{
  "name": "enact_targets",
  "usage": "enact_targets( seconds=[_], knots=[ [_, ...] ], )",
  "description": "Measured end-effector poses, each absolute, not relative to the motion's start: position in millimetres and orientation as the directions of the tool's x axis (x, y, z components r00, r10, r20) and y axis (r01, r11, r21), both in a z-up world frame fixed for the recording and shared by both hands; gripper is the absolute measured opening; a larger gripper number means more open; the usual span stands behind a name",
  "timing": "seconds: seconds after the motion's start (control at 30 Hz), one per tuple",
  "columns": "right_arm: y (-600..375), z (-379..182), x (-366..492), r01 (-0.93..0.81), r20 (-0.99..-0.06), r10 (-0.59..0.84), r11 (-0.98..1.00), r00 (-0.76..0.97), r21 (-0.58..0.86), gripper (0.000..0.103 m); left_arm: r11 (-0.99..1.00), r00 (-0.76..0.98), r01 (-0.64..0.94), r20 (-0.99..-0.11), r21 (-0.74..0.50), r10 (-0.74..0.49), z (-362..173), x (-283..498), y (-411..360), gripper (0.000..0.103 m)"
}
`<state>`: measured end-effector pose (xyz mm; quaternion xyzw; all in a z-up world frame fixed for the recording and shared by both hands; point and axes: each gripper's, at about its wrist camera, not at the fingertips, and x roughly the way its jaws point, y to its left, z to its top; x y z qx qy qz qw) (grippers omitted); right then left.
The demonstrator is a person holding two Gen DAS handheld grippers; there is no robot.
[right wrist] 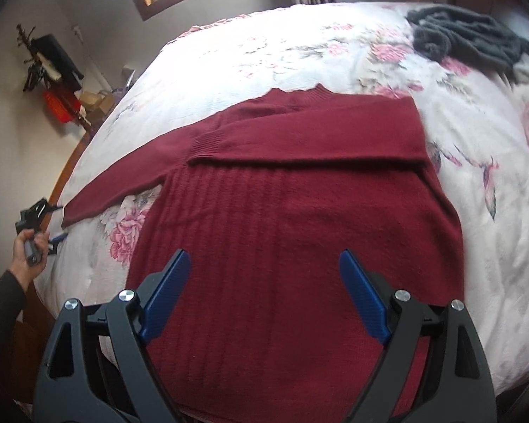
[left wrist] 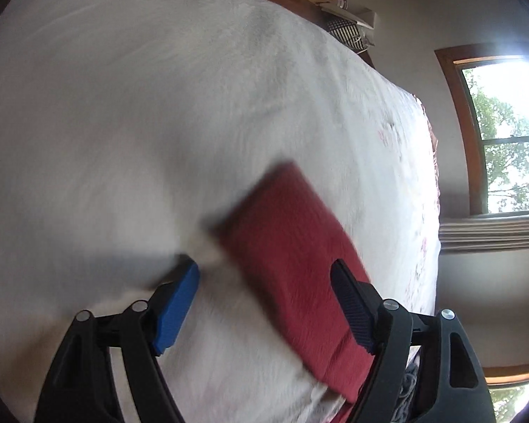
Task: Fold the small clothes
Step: 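Grasp the other sleeve cuff with the left tool and lift it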
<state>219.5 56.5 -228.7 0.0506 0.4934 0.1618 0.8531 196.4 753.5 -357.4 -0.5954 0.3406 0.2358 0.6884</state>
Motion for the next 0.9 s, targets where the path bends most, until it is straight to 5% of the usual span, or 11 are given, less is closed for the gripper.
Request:
enact_targets(
  seconds=[0.07, 0.13, 0.3, 0.47, 0.7, 0.9],
  knots=[
    [65.3, -227.9, 218.3, -0.23, -0.831, 0.327, 0.942, 0.451, 0.245, 0.086, 0.214, 0.644, -0.734, -0.76, -0.645, -0.082, -355.3, 204.8, 759.9, 0.07],
    [73.6, -227.8, 216.7, -0.235, -0.833, 0.333, 0.939, 0.441, 0.25, 0.086, 0.254, 0.618, -0.734, -0.775, -0.63, -0.133, -358.0, 216.5, 763.5, 0.021],
    [87.2, -220.9, 211.2, -0.263, -0.831, 0.338, 0.935, 0.443, 0.24, 0.086, 0.294, 0.635, -0.707, -0.761, -0.643, -0.134, -333.4, 226.2, 762.6, 0.016],
    [81.6, -206.5, 204.1, -0.267, -0.823, 0.329, 0.937, 0.463, 0.225, 0.086, 0.445, 0.728, -0.561, -0.672, -0.698, -0.135, -251.1, 256.9, 727.3, 0.015],
    [51.9, -197.3, 197.2, -0.213, -0.809, 0.329, 0.943, 0.488, 0.256, 0.086, 0.66, 0.804, -0.283, -0.547, -0.696, -0.232, -129.7, 331.3, 617.2, 0.015],
    [20.1, -196.0, 191.2, -0.168, -0.802, 0.3, 0.954, 0.517, 0.248, 0.086, 0.756, 0.758, -0.13, -0.556, -0.642, -0.342, -105.7, 402.7, 505.6, 0.015]
  ],
)
